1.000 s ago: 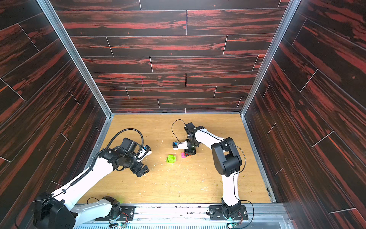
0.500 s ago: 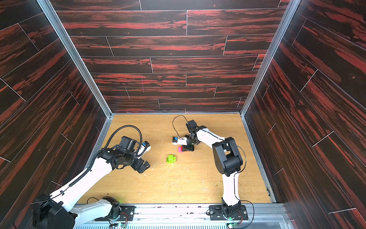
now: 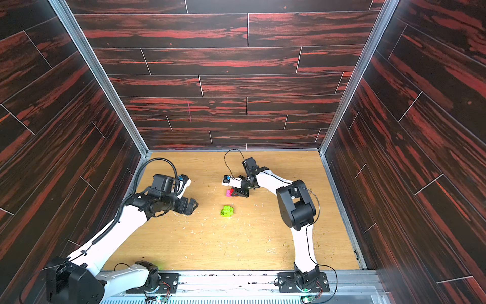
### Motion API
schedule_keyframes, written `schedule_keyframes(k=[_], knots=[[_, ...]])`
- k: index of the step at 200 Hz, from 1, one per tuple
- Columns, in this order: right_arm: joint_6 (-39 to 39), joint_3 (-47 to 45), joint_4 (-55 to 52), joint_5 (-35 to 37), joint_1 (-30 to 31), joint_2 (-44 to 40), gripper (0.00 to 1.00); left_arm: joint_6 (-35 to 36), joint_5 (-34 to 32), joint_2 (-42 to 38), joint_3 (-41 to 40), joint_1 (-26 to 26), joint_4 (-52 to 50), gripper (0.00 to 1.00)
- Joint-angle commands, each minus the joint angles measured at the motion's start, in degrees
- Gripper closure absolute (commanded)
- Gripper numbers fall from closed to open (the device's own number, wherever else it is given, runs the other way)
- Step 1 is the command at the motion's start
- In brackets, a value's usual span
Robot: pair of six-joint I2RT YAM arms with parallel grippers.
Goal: Assemble the letter s with lego
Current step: Assemble the lego brick with the lego brick.
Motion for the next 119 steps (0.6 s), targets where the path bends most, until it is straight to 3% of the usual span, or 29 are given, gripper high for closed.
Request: schedule_keyframes(k=[1,119], knots=[[3.69,0.27,3.21,-3.18,1.12,2.99,0.7,-6.78,2.29,1.27,1.07,0.49,5.06,0.01],[1.99,1.15,1.3,-1.9,2.28,6.35,0.6,-24.43,12.81,14.69,0.71,0.89,19.33,0.07]])
